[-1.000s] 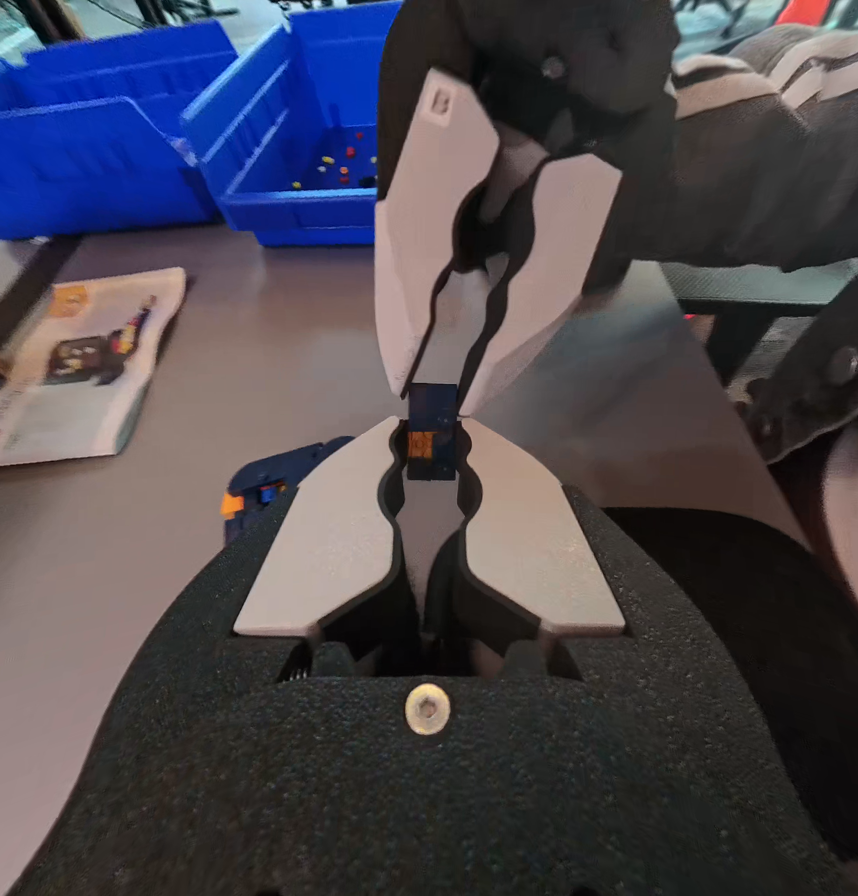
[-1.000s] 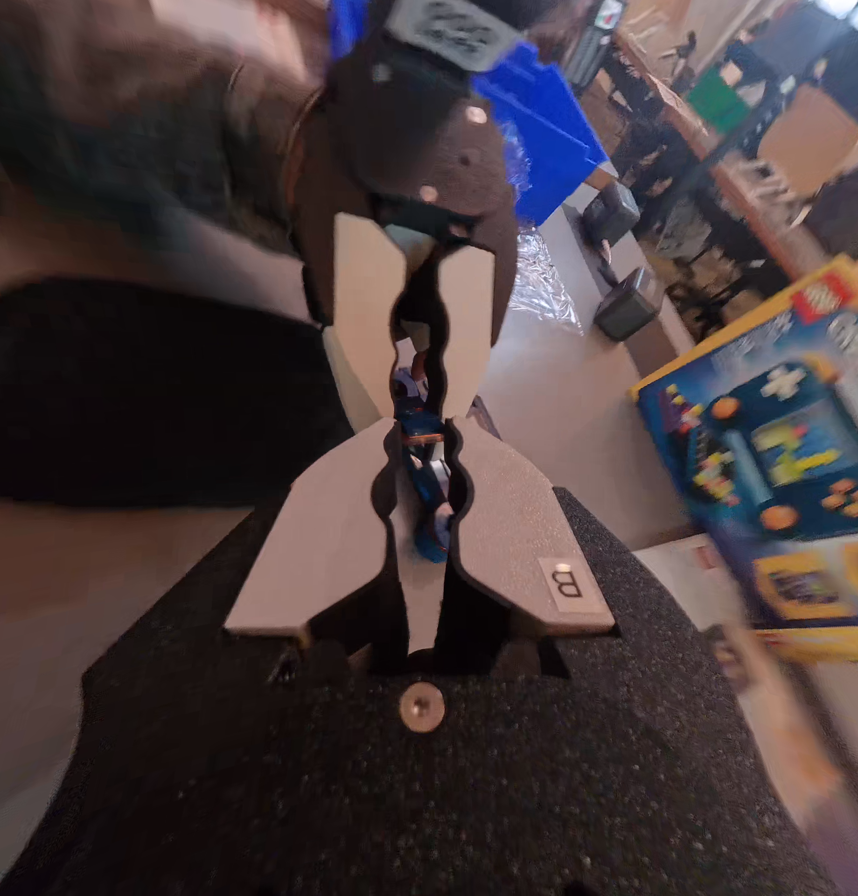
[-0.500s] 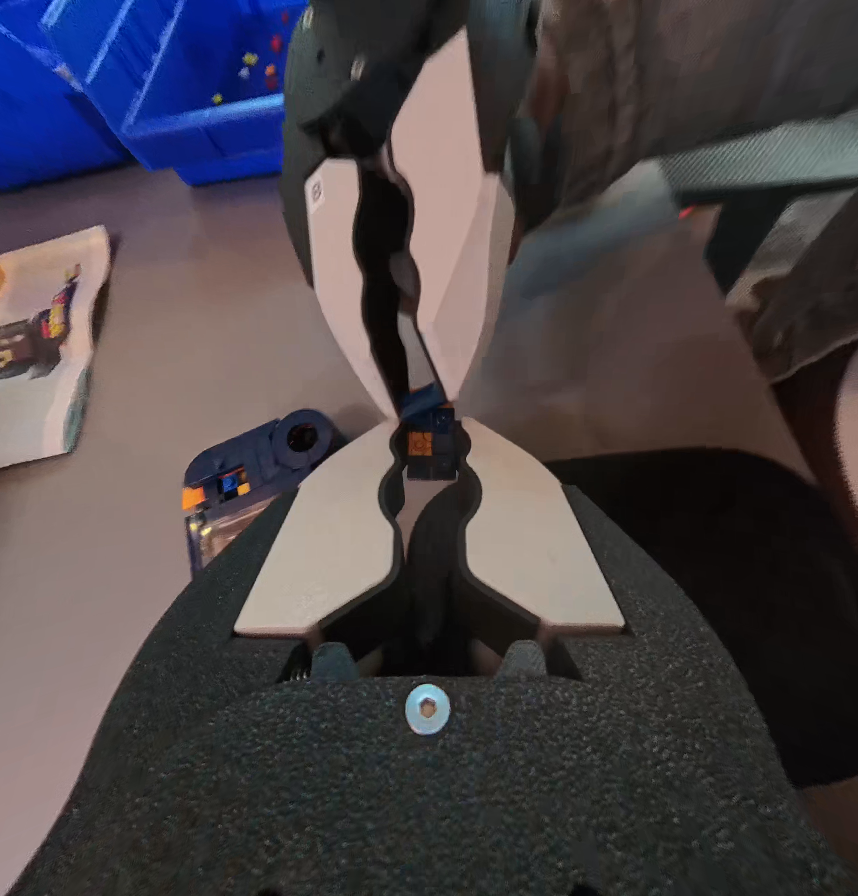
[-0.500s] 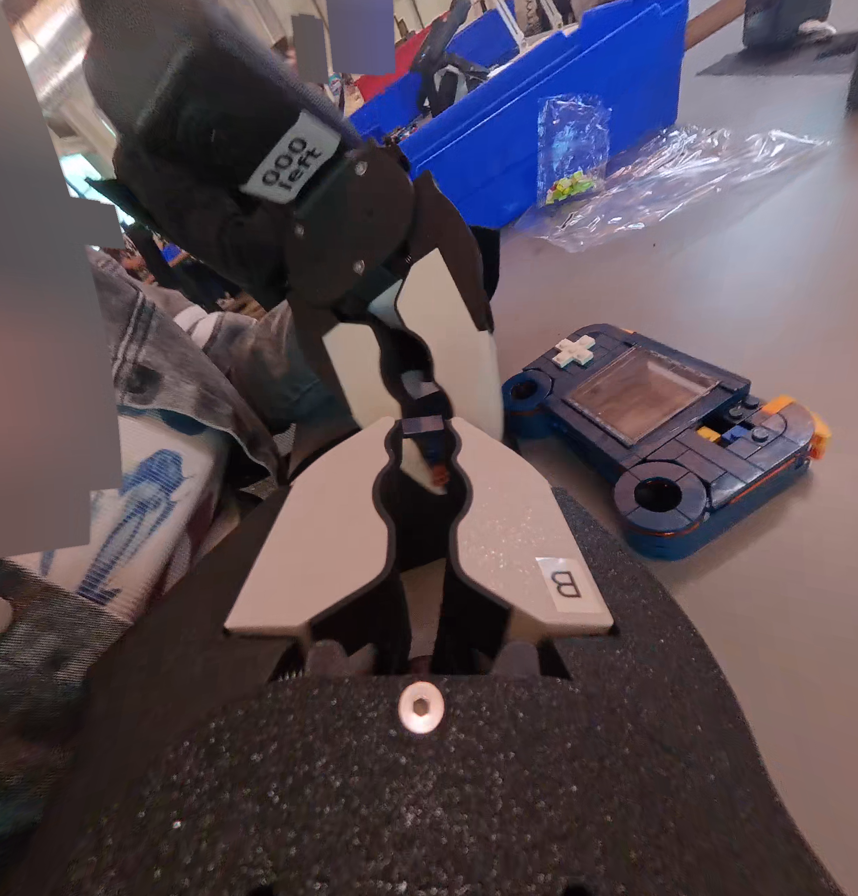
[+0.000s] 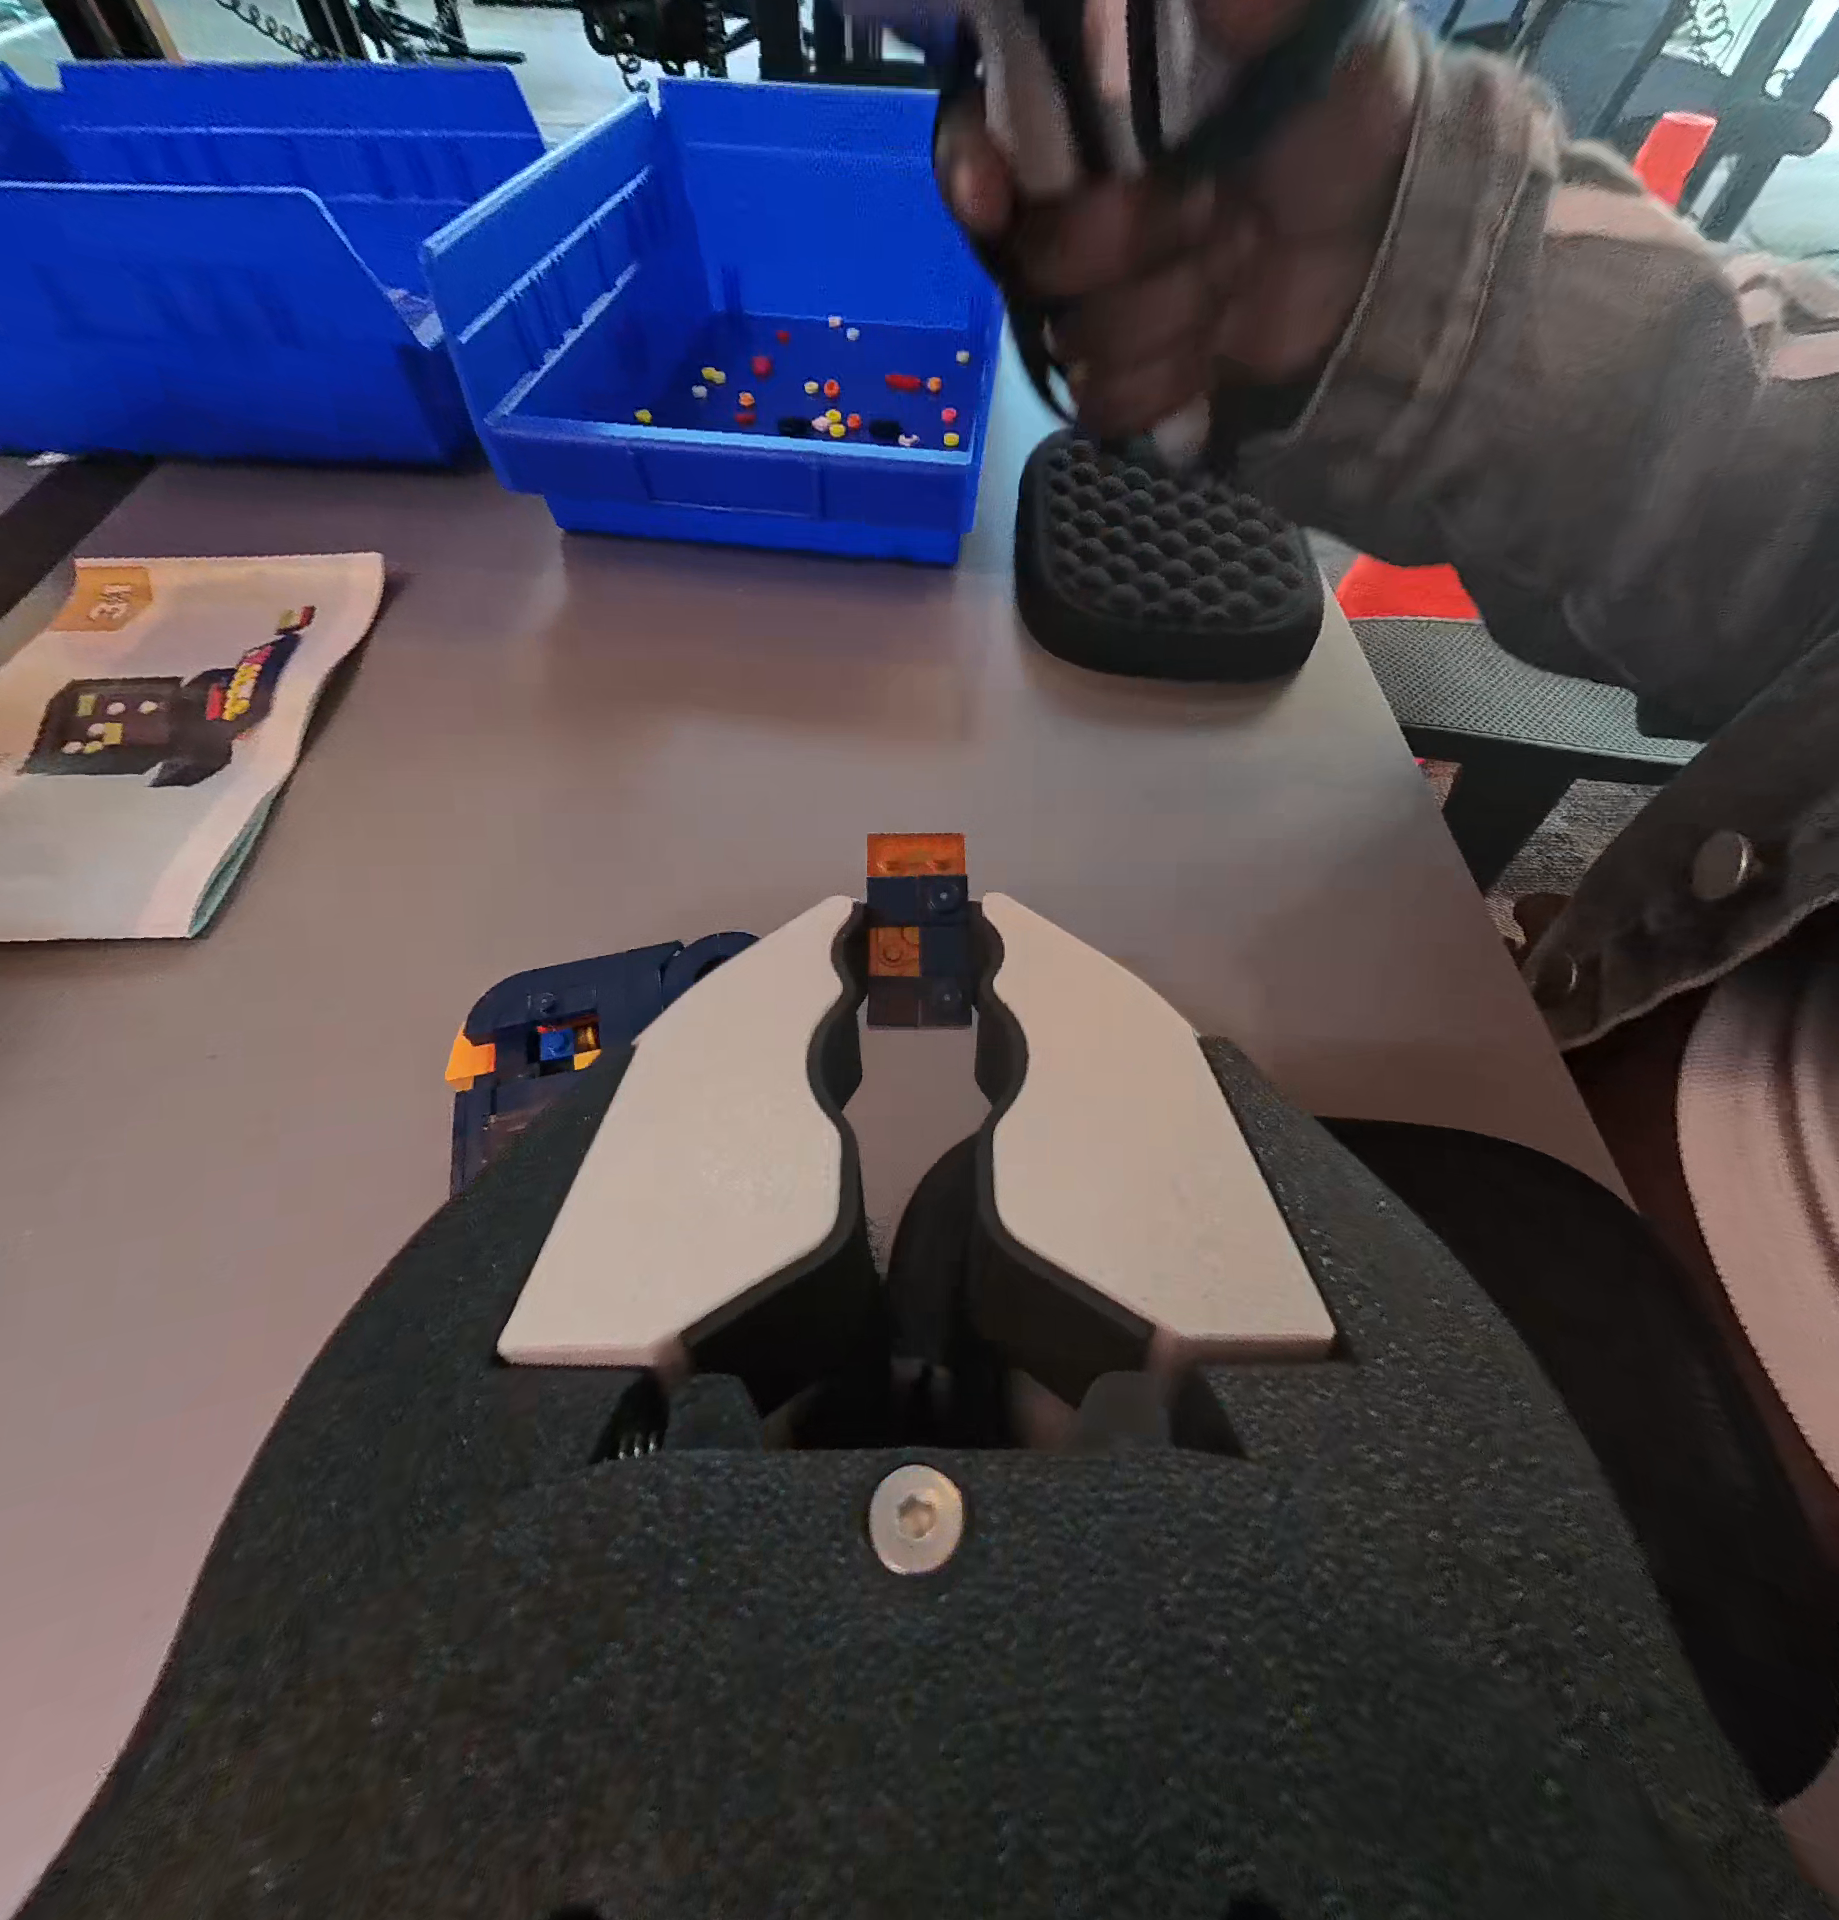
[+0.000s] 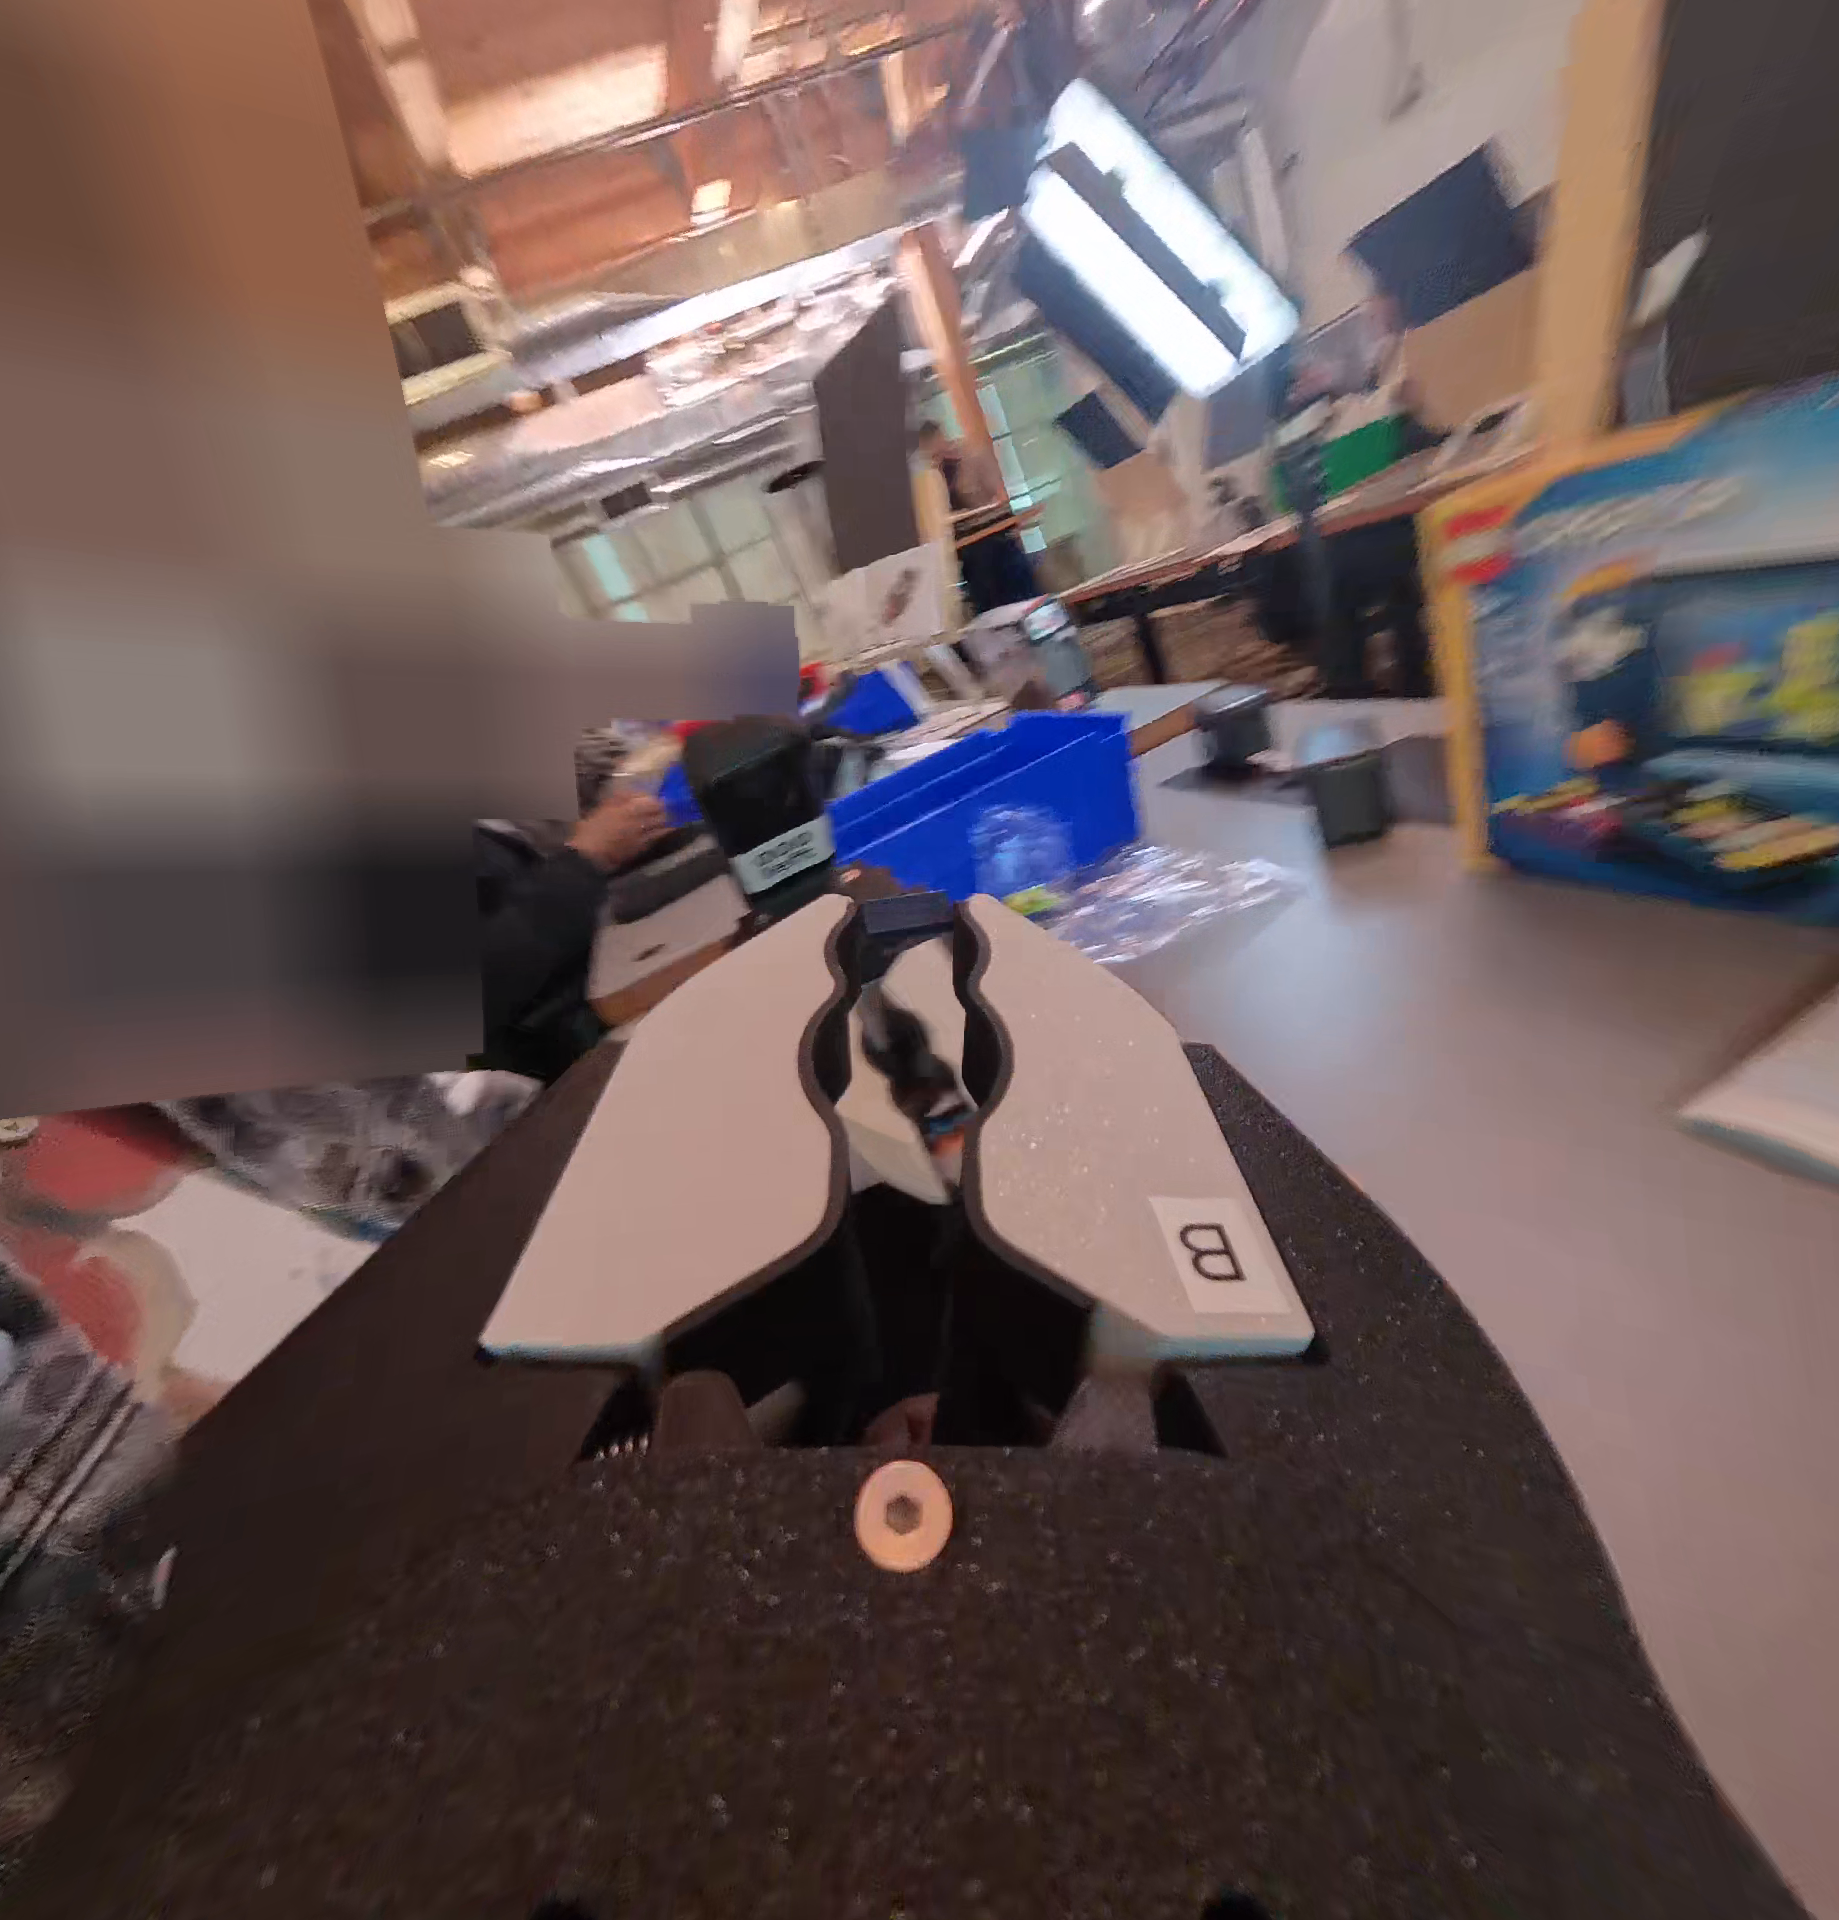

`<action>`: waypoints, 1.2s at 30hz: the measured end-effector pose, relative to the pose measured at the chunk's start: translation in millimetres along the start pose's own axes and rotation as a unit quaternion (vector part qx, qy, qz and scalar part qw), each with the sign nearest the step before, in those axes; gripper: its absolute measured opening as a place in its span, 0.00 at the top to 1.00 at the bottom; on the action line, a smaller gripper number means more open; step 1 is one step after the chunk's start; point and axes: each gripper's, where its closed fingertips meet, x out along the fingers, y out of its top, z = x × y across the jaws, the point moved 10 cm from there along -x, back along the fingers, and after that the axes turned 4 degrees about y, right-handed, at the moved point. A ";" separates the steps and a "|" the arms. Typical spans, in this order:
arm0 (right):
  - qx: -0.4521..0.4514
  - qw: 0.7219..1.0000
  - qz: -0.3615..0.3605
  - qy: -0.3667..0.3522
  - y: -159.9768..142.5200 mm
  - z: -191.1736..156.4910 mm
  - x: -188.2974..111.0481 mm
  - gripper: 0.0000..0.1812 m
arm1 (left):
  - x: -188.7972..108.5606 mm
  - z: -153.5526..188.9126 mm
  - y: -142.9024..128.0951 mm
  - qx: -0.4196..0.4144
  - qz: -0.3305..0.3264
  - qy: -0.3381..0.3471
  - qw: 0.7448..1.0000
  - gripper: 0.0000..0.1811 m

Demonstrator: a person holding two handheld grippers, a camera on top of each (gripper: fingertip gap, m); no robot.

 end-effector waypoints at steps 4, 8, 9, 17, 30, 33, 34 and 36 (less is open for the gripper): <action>-0.134 0.959 -0.007 -0.250 53.2 -7.0 -68.0 0.91 | -2.6 -0.9 2.2 -0.002 0.015 0.008 1.000 0.91; -0.192 0.792 -0.126 -0.565 73.5 8.4 -144.2 0.91 | -3.7 -0.1 4.6 0.005 0.026 0.019 0.999 0.91; -0.166 0.769 -0.175 -0.592 70.6 16.9 -156.4 0.91 | -3.6 0.3 4.9 0.007 0.026 0.019 0.999 0.91; -0.169 0.729 -0.259 -0.611 52.2 35.7 -185.3 0.62 | -2.9 -0.4 5.0 0.011 0.034 0.028 0.999 0.91; -0.282 0.851 -0.273 -0.350 26.3 0.6 -110.9 0.76 | 2.8 2.6 2.4 0.025 0.028 0.009 0.999 0.91; -0.290 0.899 -0.277 -0.174 -1.6 -15.7 -43.2 0.81 | 4.5 5.3 2.1 0.037 0.023 -0.002 0.999 0.91; -0.284 0.910 -0.277 -0.121 -10.5 -20.1 -23.1 0.81 | 4.8 6.2 2.3 0.041 0.021 -0.004 0.999 0.91; -0.279 0.919 -0.275 -0.052 -25.2 -25.2 10.9 0.83 | 5.1 7.4 2.8 0.046 0.022 -0.006 0.999 0.91</action>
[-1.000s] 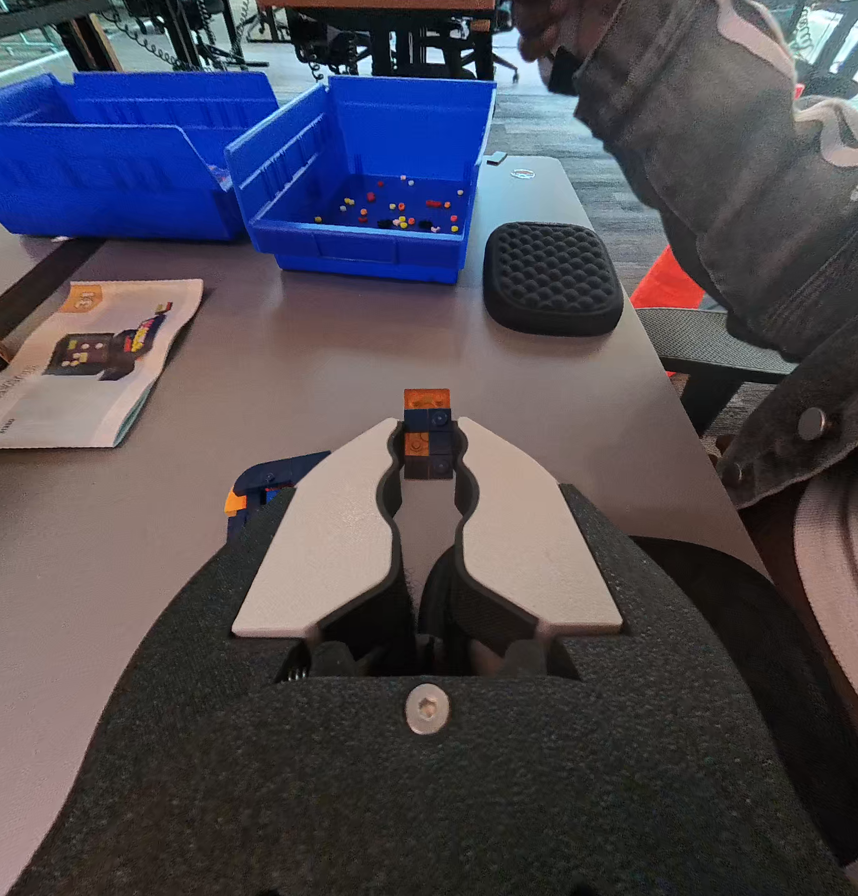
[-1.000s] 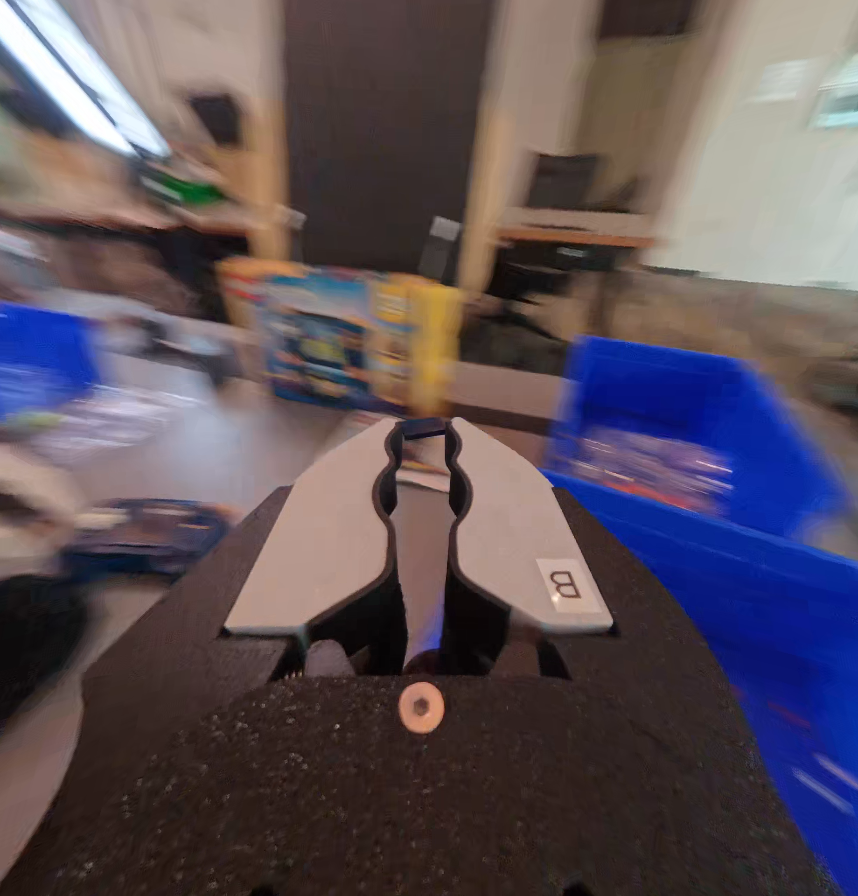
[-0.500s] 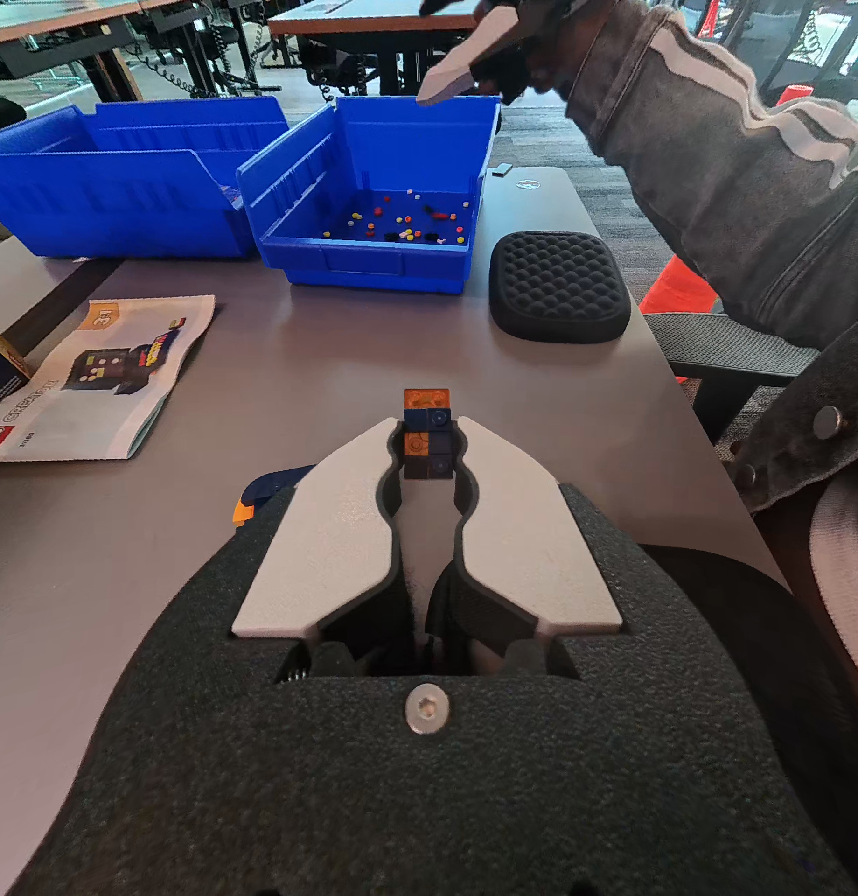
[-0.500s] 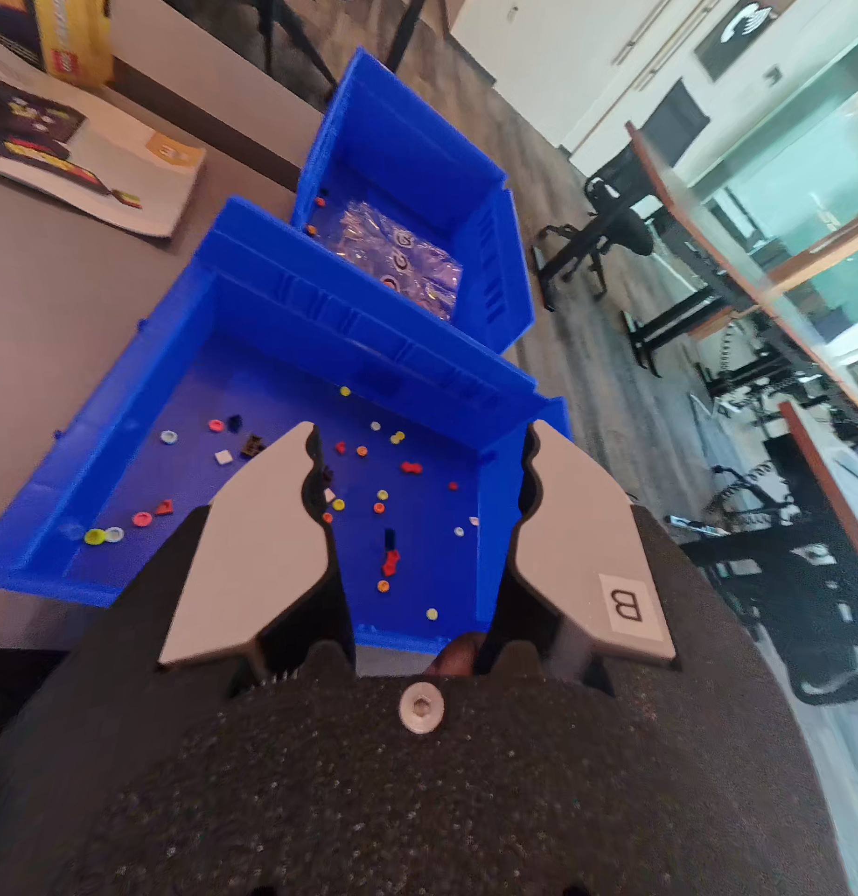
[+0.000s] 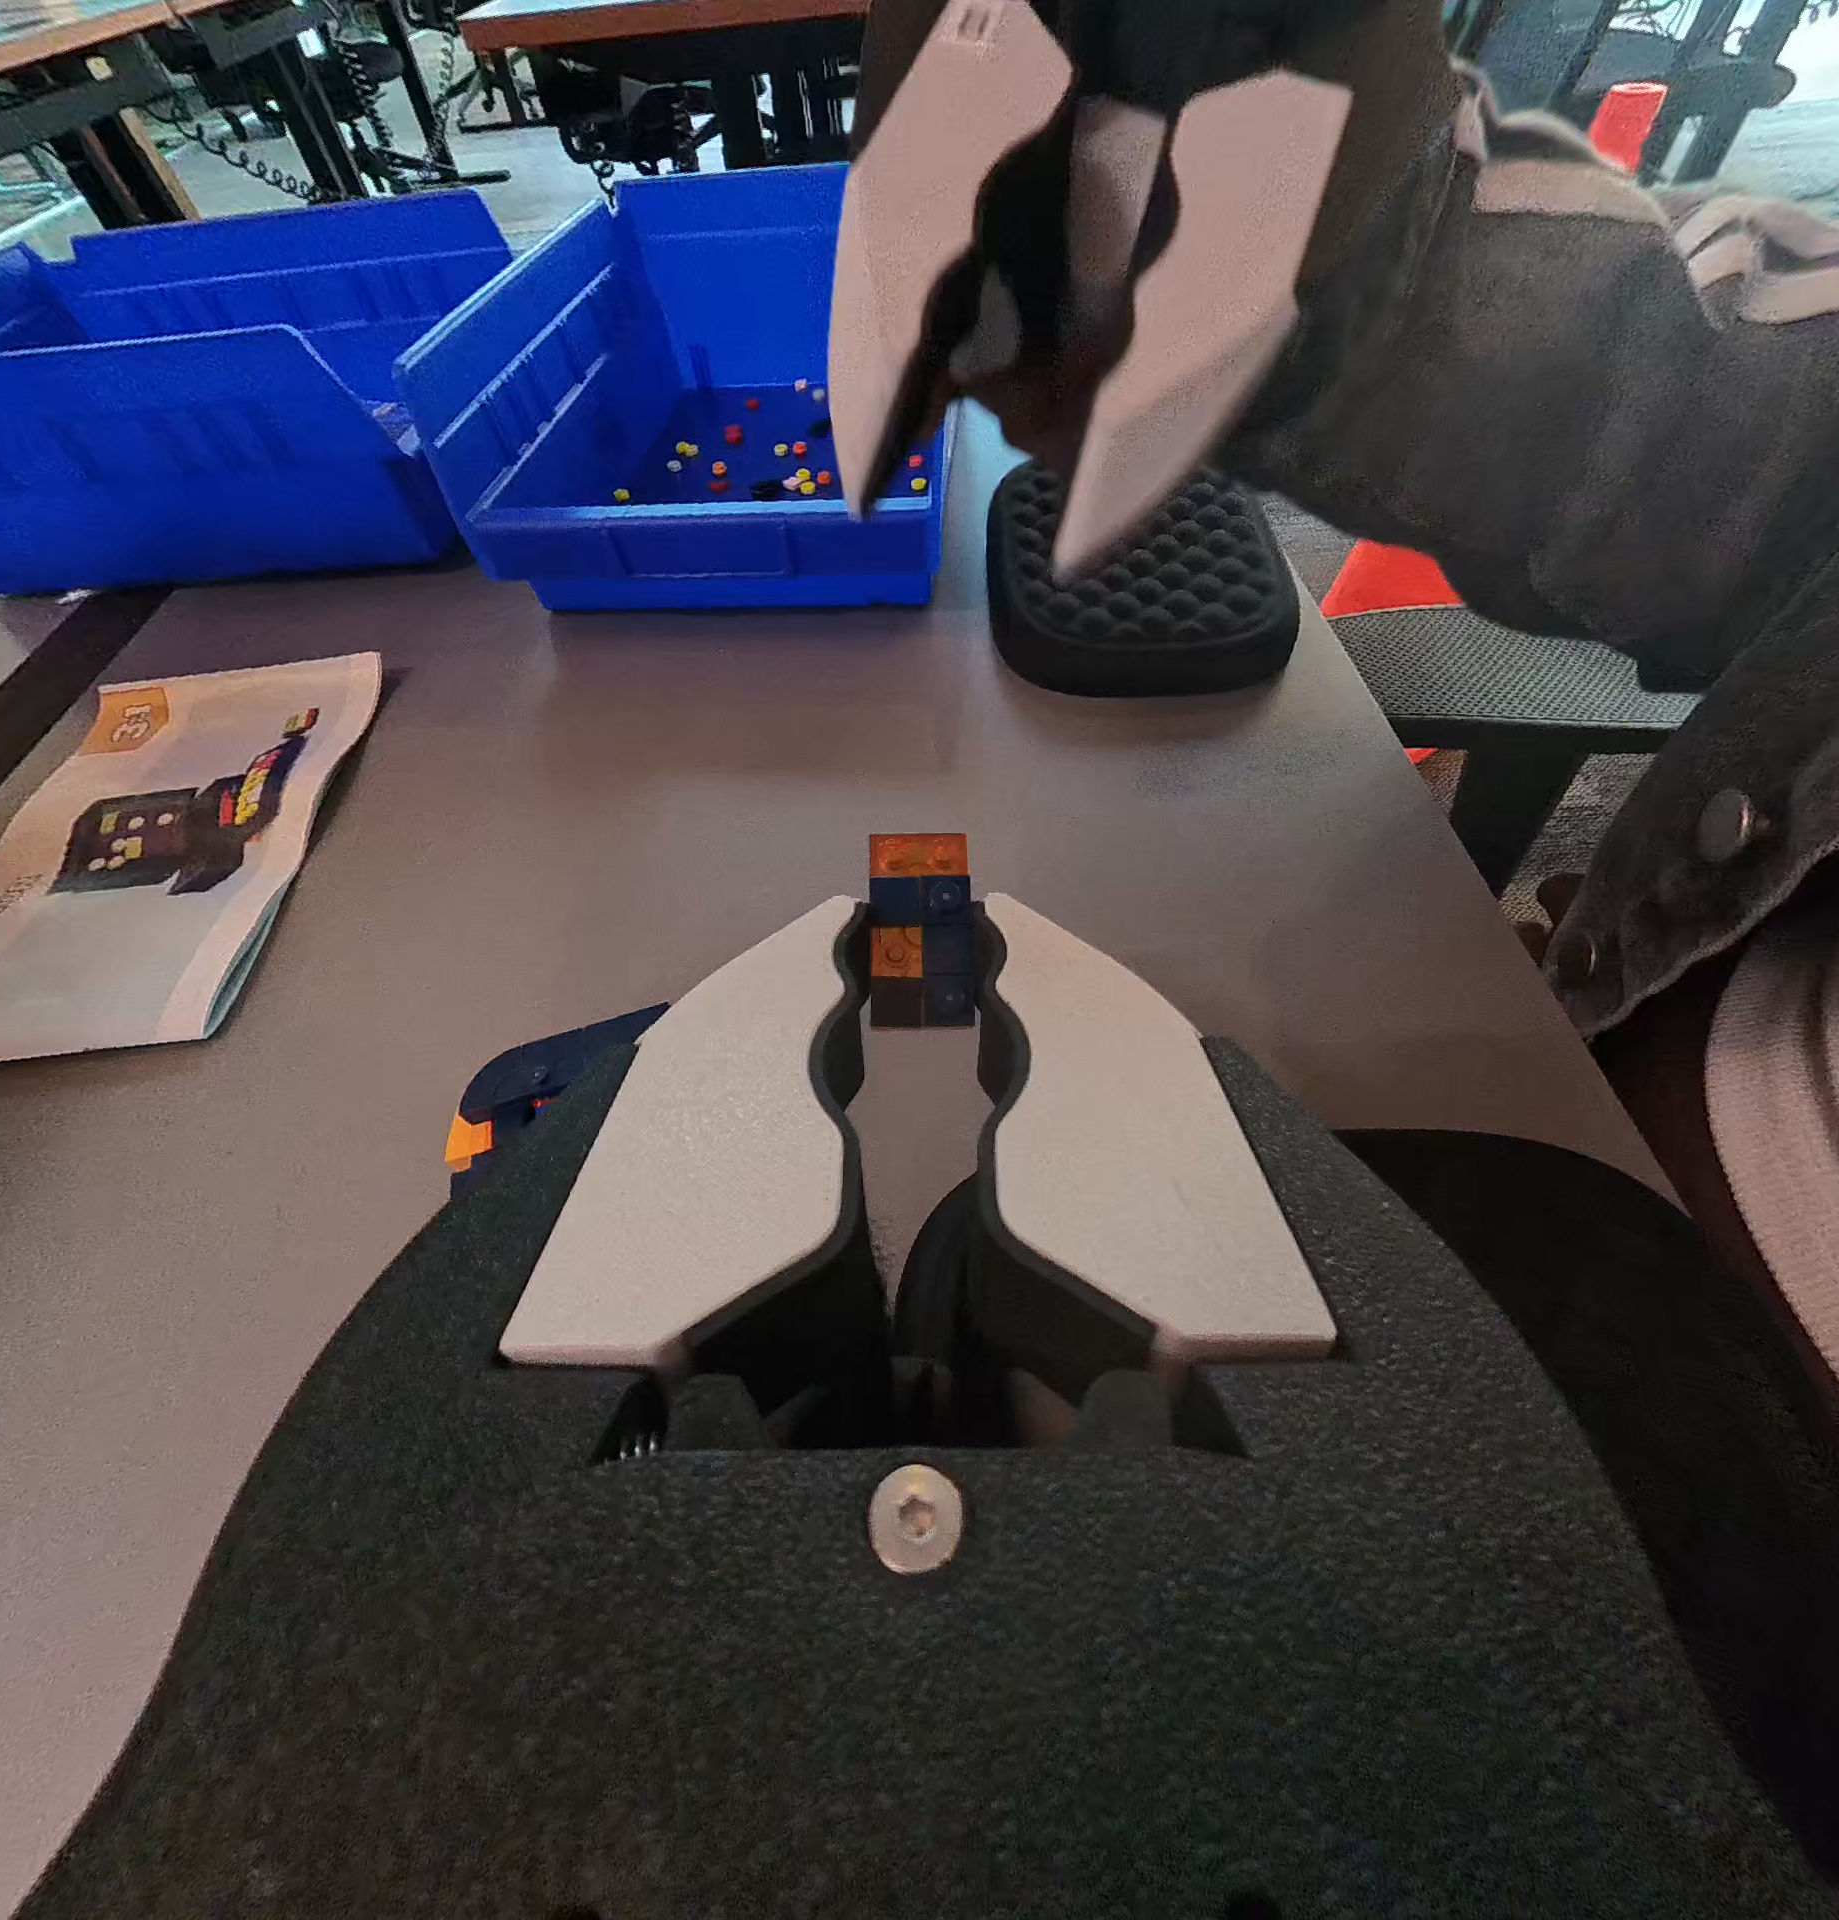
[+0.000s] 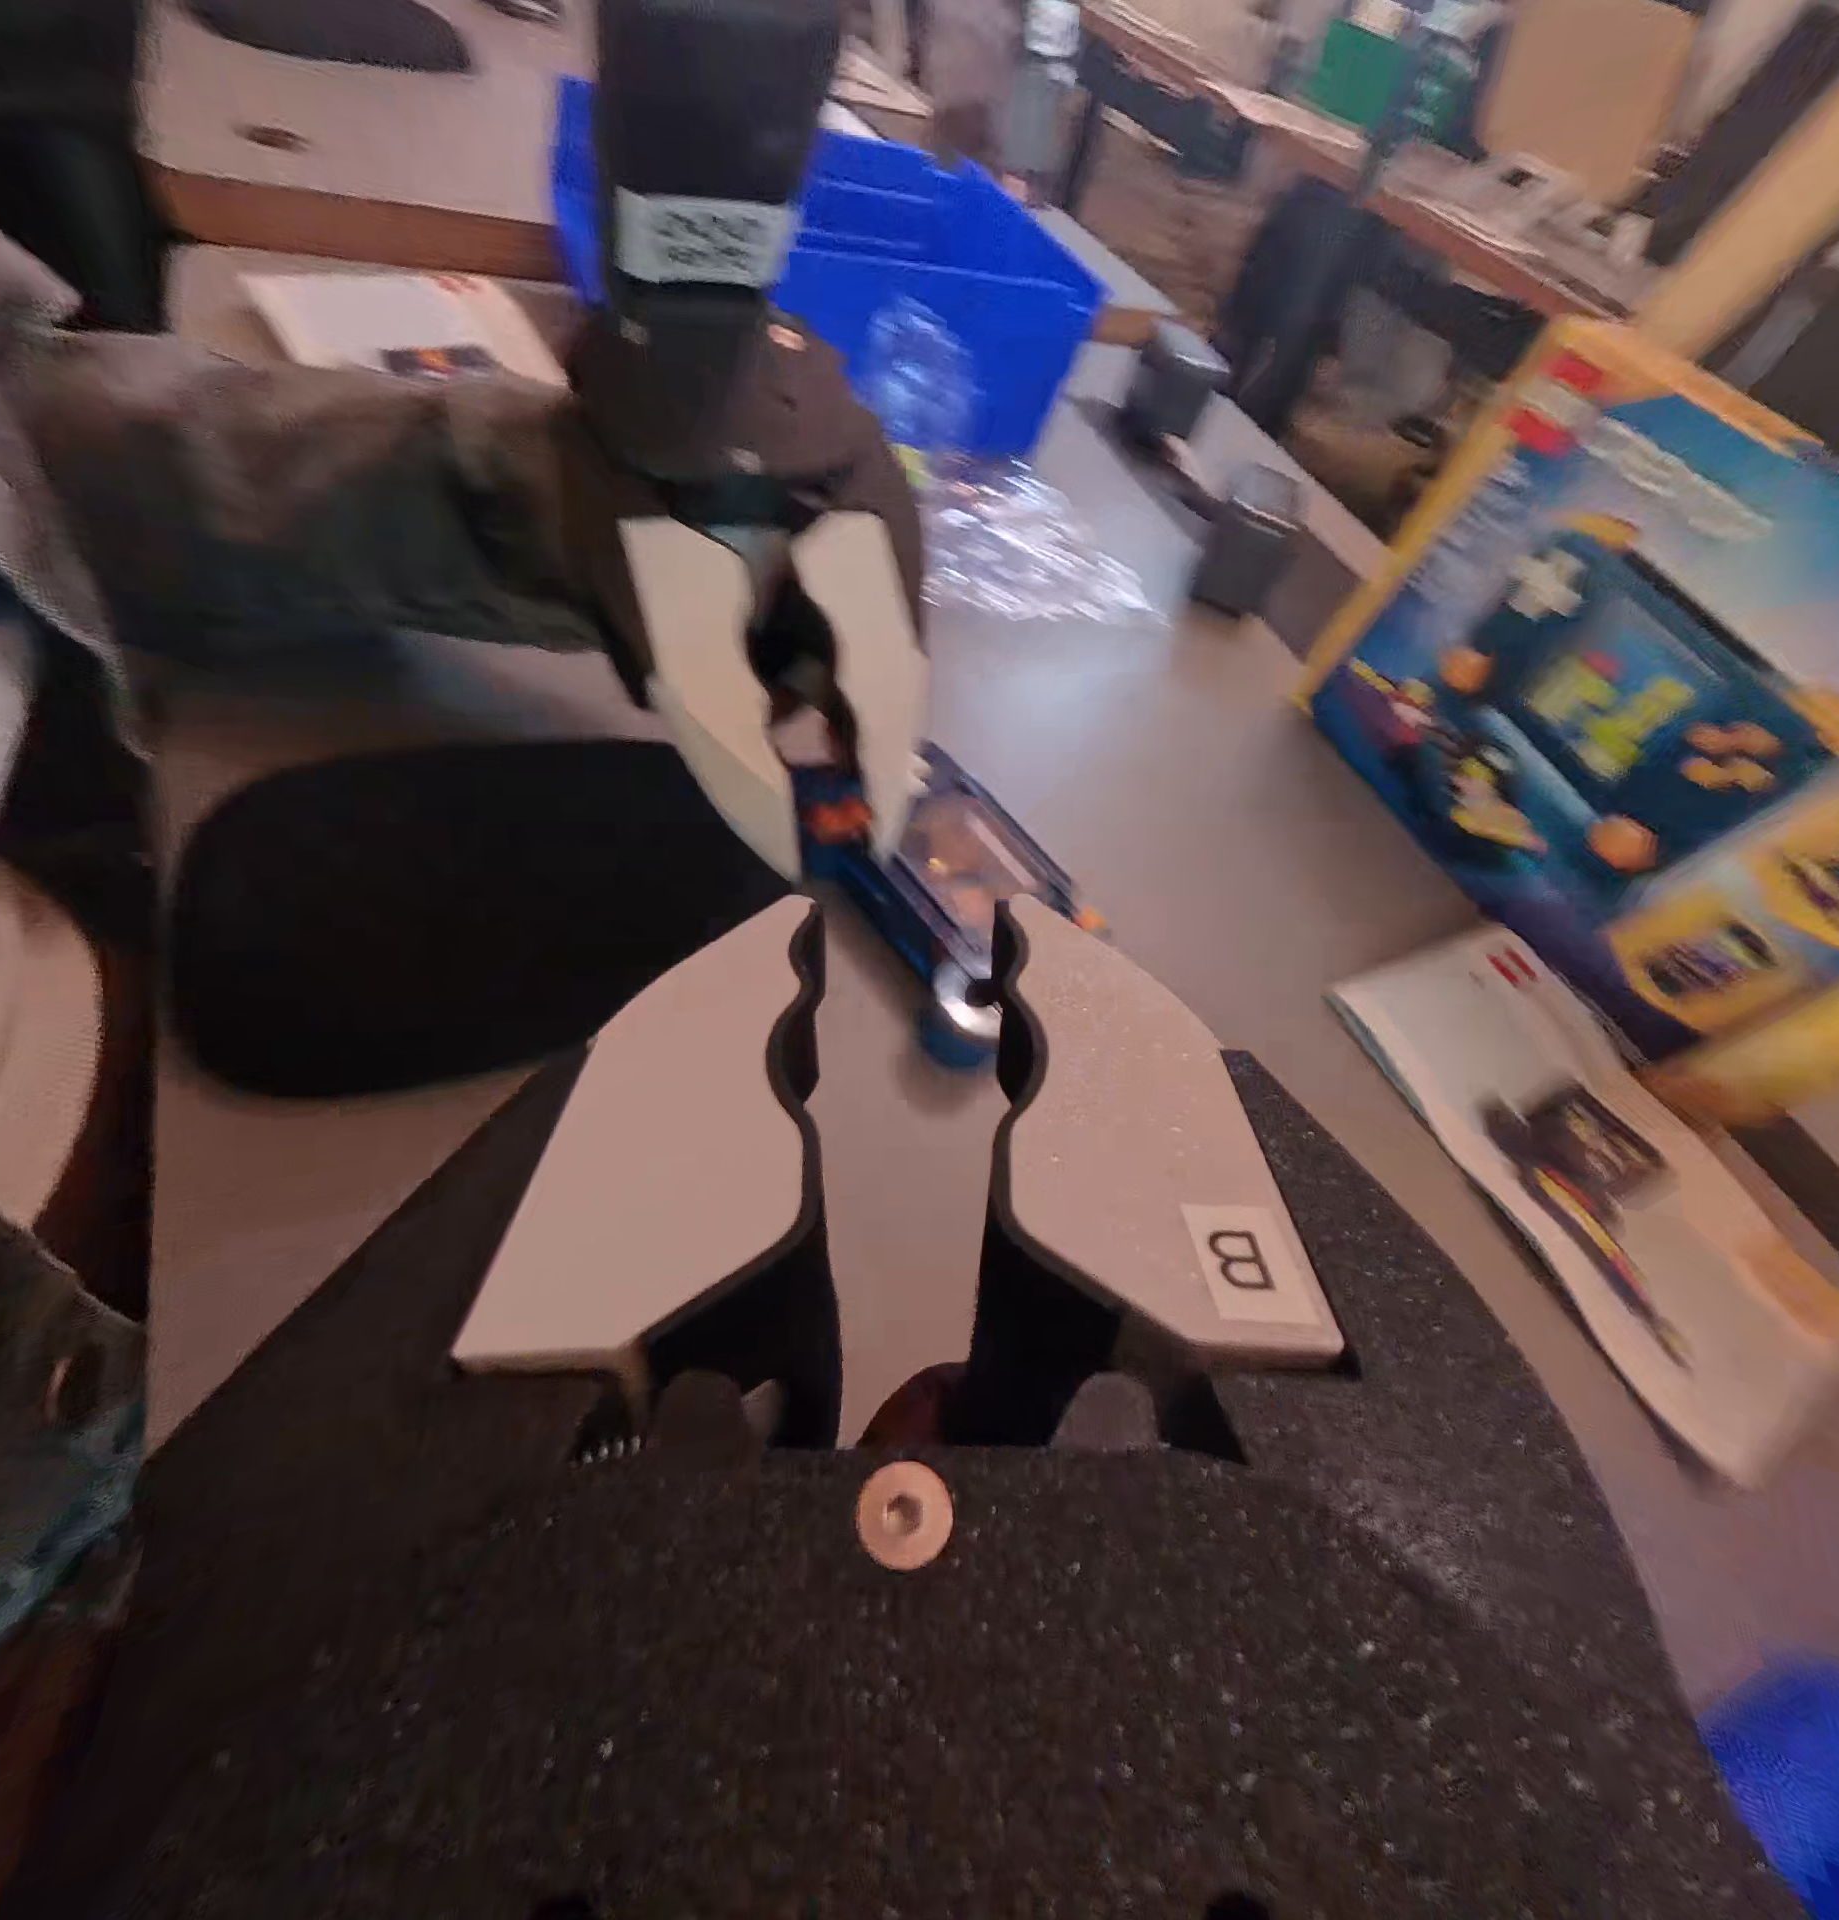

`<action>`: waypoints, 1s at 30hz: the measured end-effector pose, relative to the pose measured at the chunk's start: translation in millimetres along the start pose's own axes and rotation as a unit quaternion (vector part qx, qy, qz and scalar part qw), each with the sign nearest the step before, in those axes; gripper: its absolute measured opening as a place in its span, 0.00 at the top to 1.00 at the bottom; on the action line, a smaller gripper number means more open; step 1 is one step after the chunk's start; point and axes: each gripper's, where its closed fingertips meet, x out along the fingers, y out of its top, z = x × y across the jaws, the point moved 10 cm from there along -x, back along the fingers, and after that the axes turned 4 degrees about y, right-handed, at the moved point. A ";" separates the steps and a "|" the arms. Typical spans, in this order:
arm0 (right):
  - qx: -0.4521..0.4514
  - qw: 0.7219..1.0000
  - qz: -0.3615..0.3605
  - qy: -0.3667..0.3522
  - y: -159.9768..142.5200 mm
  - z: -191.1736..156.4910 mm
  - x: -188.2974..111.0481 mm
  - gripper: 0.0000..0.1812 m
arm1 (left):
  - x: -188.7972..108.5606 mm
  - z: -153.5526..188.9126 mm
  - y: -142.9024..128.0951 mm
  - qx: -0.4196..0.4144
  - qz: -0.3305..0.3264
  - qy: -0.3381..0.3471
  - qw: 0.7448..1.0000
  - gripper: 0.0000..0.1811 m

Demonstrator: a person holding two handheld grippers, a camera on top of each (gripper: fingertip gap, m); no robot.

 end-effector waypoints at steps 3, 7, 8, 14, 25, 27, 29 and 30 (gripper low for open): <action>-0.017 0.998 -0.004 0.054 5.9 -6.3 37.1 0.84 | -0.6 1.3 0.8 0.004 0.004 -0.007 1.000 0.91; -0.009 0.996 -0.013 0.087 2.8 -3.5 57.8 0.87 | -2.2 2.5 2.0 0.016 0.002 -0.006 1.000 0.91; -0.007 0.996 -0.013 0.091 2.3 -3.2 58.8 0.87 | -2.6 2.6 1.4 0.021 -0.004 -0.007 1.000 0.91; 0.011 0.996 0.029 0.088 -4.2 -0.3 50.6 1.00 | -6.3 3.1 4.7 0.013 0.028 -0.018 0.999 0.91; 0.025 0.994 0.023 0.104 -13.6 -2.7 50.2 0.90 | -4.2 4.4 4.0 0.014 0.023 -0.029 0.999 0.91; 0.013 0.994 0.006 0.110 -12.5 -3.0 51.1 0.90 | -3.9 4.8 3.6 0.018 0.018 -0.029 0.999 0.91; 0.004 0.994 -0.006 0.113 -10.9 -2.8 51.1 0.90 | -3.5 5.4 3.6 0.021 0.017 -0.030 0.999 0.91; 0.002 0.993 -0.009 0.117 -10.0 -2.8 51.0 0.90 | -3.5 5.7 3.7 0.022 0.019 -0.033 0.999 0.91</action>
